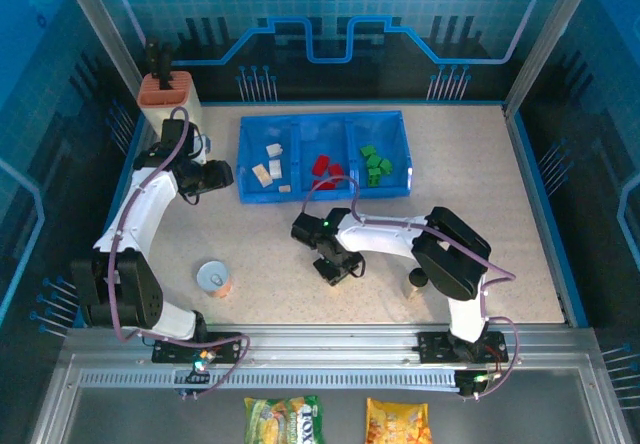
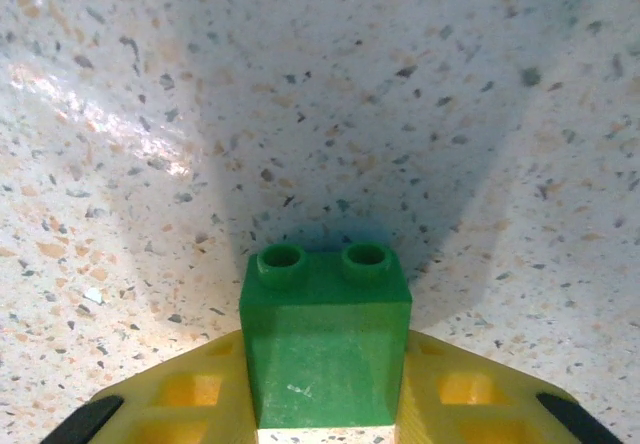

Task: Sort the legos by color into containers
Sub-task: Pick up the lego from the bottom-center of the table.

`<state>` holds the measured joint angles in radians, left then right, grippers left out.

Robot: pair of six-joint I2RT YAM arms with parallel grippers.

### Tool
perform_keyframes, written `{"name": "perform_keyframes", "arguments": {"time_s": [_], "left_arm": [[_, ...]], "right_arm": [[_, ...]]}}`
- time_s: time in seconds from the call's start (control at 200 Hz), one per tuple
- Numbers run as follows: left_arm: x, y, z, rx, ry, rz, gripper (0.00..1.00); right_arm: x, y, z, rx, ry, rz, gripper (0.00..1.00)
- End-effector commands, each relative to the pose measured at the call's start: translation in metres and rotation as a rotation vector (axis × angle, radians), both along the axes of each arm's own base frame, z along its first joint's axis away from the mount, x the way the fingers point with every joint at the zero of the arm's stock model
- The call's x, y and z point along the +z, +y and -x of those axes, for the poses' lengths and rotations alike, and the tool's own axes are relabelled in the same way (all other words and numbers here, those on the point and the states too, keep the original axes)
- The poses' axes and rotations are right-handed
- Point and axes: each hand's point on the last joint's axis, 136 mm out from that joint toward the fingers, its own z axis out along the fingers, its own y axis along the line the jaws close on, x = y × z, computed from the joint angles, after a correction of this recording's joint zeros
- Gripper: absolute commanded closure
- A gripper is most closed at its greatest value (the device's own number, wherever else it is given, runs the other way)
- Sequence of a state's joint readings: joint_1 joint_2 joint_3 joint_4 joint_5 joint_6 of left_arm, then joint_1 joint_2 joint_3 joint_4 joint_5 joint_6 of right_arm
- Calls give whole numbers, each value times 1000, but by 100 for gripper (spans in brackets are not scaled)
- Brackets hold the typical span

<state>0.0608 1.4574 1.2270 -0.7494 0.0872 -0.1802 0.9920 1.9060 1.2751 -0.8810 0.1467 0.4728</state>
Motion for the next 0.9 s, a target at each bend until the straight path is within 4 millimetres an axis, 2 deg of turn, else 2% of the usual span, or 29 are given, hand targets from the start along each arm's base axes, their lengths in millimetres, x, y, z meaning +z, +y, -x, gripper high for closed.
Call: {"name": "perform_keyframes", "arguments": {"time_s": [0.0,0.22,0.42,0.895], "left_arm": [[5,2,3,-8,-22,-4,42],[6,2,2,-7,-25,-3,42],[6,1,2,-7,-25,-1,42],[7,1,2,-9,-28,0,42]], "right_arm": [[16,-4,-4,-86,-2,-35,69],[26,-13,-18,-168,-17,-60,69],[39,-24,-39,-232,-49,-82,69],[85,-69,-110,-399,-153,-135,69]]}}
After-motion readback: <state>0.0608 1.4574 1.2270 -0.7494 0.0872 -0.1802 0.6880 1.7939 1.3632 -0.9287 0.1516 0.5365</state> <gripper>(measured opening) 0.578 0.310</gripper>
